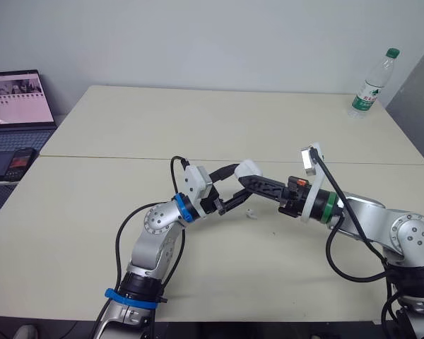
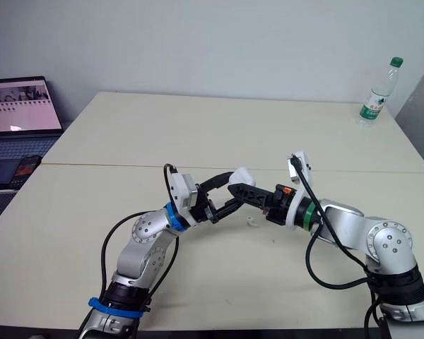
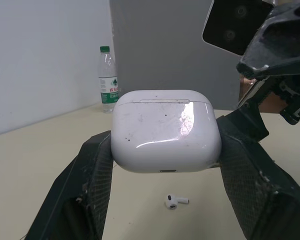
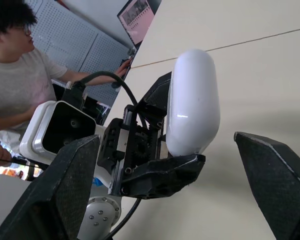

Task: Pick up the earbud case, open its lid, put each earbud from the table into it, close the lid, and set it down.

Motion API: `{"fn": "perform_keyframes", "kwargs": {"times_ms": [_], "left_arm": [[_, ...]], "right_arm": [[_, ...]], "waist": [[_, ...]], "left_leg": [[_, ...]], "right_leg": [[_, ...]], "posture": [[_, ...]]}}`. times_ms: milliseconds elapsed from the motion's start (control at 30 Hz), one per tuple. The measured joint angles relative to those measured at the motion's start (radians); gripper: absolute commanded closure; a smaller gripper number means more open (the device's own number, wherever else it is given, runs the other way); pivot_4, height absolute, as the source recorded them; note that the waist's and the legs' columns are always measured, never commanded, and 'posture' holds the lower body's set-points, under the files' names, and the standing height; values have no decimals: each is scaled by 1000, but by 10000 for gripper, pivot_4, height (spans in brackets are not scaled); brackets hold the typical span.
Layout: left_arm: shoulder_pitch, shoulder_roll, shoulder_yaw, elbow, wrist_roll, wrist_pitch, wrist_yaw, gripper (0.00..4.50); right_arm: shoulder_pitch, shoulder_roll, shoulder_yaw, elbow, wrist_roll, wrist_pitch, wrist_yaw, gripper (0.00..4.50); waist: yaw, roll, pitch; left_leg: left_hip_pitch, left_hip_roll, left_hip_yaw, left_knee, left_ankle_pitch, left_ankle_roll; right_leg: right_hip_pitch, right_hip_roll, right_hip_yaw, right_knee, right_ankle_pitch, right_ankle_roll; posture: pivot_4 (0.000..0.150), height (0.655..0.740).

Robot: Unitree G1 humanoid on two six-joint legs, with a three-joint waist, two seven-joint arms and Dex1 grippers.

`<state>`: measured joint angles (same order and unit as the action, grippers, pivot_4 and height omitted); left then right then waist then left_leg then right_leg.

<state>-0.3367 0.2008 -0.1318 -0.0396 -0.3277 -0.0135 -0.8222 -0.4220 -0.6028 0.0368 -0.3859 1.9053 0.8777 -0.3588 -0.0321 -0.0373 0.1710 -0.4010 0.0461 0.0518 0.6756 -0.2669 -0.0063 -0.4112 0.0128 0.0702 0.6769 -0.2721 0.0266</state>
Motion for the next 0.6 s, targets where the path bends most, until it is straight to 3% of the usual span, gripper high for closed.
{"fn": "perform_keyframes", "kwargs": {"times_ms": [100, 367, 500, 600], "left_arm": [[0, 0, 0, 0, 0, -1, 4, 17480], [0, -2, -3, 0, 1, -11, 4, 17480], [0, -2, -3, 0, 0, -12, -1, 17480], [0, 1, -1, 0, -7, -9, -10, 7884]], "right_arm": [[0, 21, 6, 0, 1, -18, -29, 8992], [0, 27, 7, 0, -3, -26, -62, 38178], [0, 29, 7, 0, -3, -27, -61, 38159], [0, 30, 7, -1, -3, -27, -59, 38159]], "waist": [[0, 0, 0], [0, 0, 0], [0, 0, 0], [0, 0, 0]], "left_leg": [[0, 0, 0, 0, 0, 0], [0, 0, 0, 0, 0, 0], [0, 0, 0, 0, 0, 0], [0, 0, 0, 0, 0, 0]], "right_leg": [[0, 0, 0, 0, 0, 0], [0, 0, 0, 0, 0, 0], [0, 0, 0, 0, 0, 0], [0, 0, 0, 0, 0, 0]], "posture": [[1500, 7362], [1500, 7362], [1500, 7362], [1500, 7362]]}}
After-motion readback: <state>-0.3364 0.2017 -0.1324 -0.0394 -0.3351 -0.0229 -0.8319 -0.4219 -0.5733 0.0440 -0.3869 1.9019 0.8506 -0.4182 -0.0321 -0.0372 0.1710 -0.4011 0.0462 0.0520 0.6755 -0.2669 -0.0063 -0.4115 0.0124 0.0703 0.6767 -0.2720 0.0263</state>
